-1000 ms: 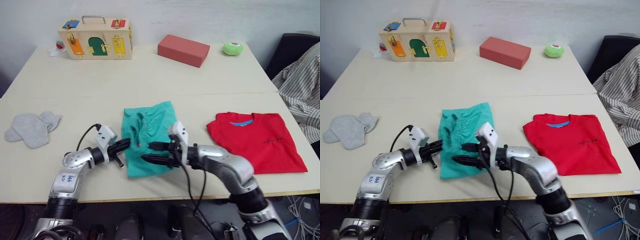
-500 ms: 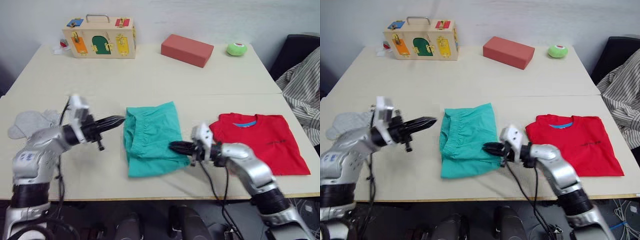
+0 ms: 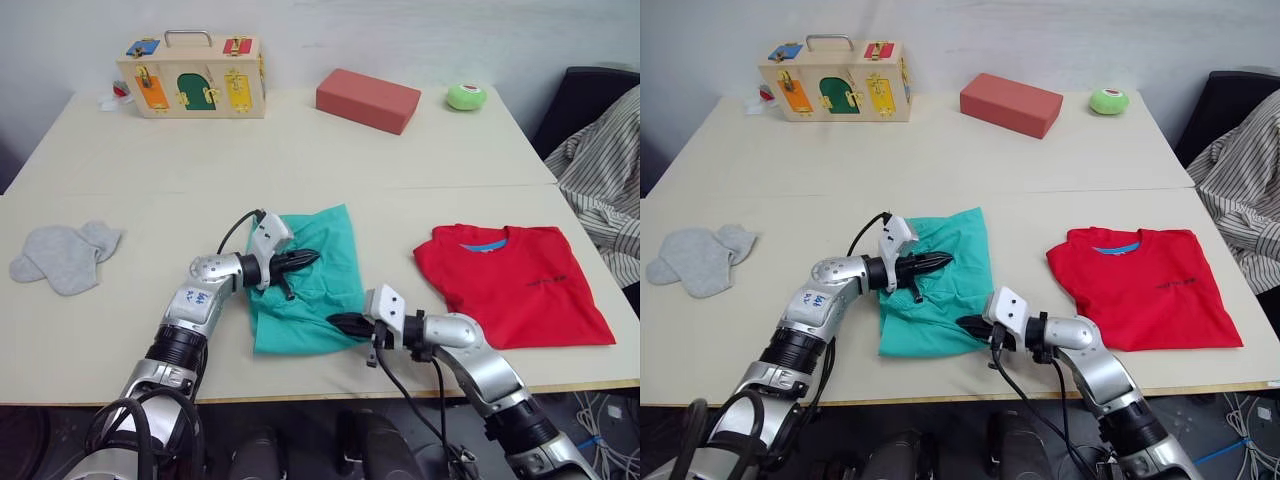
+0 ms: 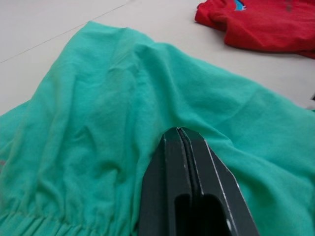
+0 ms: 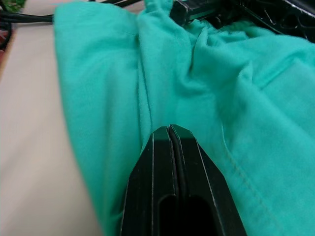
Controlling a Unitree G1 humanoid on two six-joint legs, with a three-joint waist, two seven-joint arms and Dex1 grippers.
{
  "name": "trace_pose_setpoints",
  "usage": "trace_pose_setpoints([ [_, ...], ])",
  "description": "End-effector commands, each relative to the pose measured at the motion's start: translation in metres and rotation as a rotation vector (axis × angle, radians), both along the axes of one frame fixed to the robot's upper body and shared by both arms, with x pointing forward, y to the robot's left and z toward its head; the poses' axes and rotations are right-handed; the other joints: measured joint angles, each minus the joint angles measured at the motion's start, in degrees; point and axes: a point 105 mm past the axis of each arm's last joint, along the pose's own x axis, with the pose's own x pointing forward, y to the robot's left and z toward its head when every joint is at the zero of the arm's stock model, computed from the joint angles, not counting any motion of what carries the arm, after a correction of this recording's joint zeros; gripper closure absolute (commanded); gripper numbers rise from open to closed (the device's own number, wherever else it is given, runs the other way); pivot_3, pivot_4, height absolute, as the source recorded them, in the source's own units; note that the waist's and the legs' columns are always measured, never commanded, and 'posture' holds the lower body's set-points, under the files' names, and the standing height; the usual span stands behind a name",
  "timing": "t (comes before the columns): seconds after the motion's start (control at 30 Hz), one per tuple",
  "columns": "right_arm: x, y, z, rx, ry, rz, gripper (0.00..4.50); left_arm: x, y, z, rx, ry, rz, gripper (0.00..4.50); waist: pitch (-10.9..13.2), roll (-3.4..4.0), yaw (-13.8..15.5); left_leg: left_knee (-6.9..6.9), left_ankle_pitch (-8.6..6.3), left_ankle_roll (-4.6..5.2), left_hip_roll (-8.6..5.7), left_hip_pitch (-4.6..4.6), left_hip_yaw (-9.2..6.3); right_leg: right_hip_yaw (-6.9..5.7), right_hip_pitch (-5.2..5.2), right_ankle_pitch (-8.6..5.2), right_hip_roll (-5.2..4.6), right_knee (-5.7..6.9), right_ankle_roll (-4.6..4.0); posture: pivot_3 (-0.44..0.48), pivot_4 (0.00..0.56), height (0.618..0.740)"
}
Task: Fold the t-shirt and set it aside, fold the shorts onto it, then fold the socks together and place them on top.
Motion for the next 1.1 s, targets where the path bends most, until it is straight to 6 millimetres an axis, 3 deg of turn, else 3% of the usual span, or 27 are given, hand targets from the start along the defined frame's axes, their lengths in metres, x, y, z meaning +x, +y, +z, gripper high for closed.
trace_pose_setpoints([
  [0.03,-0.009,-0.010,0.004,0.024,0.033,0.013,4.46,-0.010,0.023,-0.014,-0.046,-0.019,0.029,4.50,0.0,0.00,-0.1,-0.02,0.00,0.00,0.01,0.04,0.00,0.01,0.02,0.00,0.00,0.00,0.00,0.000,0.150,0.740],
  [0.07,-0.010,-0.011,0.007,0.038,0.040,0.013,4.46,-0.013,0.023,-0.010,-0.073,-0.045,0.014,4.50,0.0,0.00,-0.1,-0.03,0.00,0.00,0.02,0.05,0.00,-0.01,0.03,0.00,0.00,0.00,0.00,0.000,0.150,0.740],
  [0.17,0.000,-0.018,0.057,0.243,0.056,-0.042,4.46,-0.044,0.022,0.031,-0.159,-0.135,-0.161,4.50,0.1,0.00,-0.2,-0.03,0.00,-0.01,0.04,-0.04,-0.02,-0.02,-0.05,0.00,0.00,0.03,-0.01,0.000,0.150,0.740],
  [0.23,0.007,-0.017,0.068,0.277,0.049,-0.054,4.46,-0.053,0.021,0.033,-0.149,-0.123,-0.207,4.50,0.1,-0.03,-0.1,0.00,0.02,-0.04,0.05,-0.07,-0.05,-0.02,-0.09,0.01,-0.01,0.10,-0.03,0.000,0.150,0.740],
  [0.37,0.035,-0.004,0.065,0.237,-0.014,-0.104,4.46,-0.058,0.020,0.017,-0.080,-0.078,-0.187,4.50,0.1,-0.05,0.2,0.02,0.02,0.01,0.01,-0.07,-0.17,-0.10,-0.03,0.04,-0.03,0.08,-0.08,0.000,0.150,0.740],
  [0.5,0.066,0.015,0.044,0.176,-0.034,-0.175,4.46,-0.048,0.029,-0.007,0.001,-0.049,-0.080,4.50,0.1,-0.04,0.1,0.01,0.03,0.02,-0.03,-0.15,-0.16,-0.11,-0.05,0.04,-0.04,0.03,-0.08,0.000,0.150,0.740],
  [0.57,0.077,0.013,0.034,0.162,-0.029,-0.214,4.46,-0.045,0.035,-0.016,0.003,-0.029,-0.030,4.50,0.1,-0.04,0.1,0.04,0.04,0.03,-0.03,-0.22,-0.12,-0.11,-0.12,0.04,-0.05,0.04,-0.08,0.000,0.150,0.740],
  [0.73,0.075,-0.011,0.033,0.169,-0.015,-0.210,4.46,-0.052,0.050,-0.028,0.013,-0.019,-0.003,4.50,0.1,-0.03,0.1,0.16,0.02,0.10,-0.03,-0.19,-0.05,-0.06,-0.06,0.04,-0.10,0.04,-0.08,0.000,0.150,0.740],
  [0.9,0.060,-0.048,0.063,0.347,0.116,-0.231,4.46,-0.072,0.061,0.005,-0.039,-0.100,-0.066,4.50,0.1,0.03,-0.3,-0.04,0.00,0.11,0.02,-0.09,-0.07,-0.05,-0.05,0.04,-0.08,0.05,-0.08,0.000,0.150,0.740],
  [0.93,0.059,-0.057,0.067,0.354,0.143,-0.254,4.13,-0.077,0.066,0.015,-0.050,-0.123,-0.070,4.50,0.2,0.06,-0.3,-0.09,0.04,0.05,0.04,-0.09,-0.08,-0.06,-0.09,0.03,-0.07,0.05,-0.10,0.000,0.150,0.740],
  [1.0,0.056,-0.071,0.071,0.336,0.212,-0.271,3.89,-0.084,0.074,0.033,-0.061,-0.153,-0.067,4.50,0.2,0.12,-0.2,-0.09,0.04,0.05,0.04,-0.12,-0.11,-0.08,-0.11,0.03,-0.08,0.07,-0.10,0.000,0.150,0.740],
  [1.1,0.053,-0.087,0.074,0.309,0.374,-0.272,2.88,-0.095,0.081,0.052,-0.051,-0.182,-0.074,4.50,0.3,0.15,0.0,-0.09,-0.09,0.26,0.03,-0.13,-0.17,-0.11,-0.11,0.04,-0.10,0.05,-0.13,0.000,0.150,0.740],
])
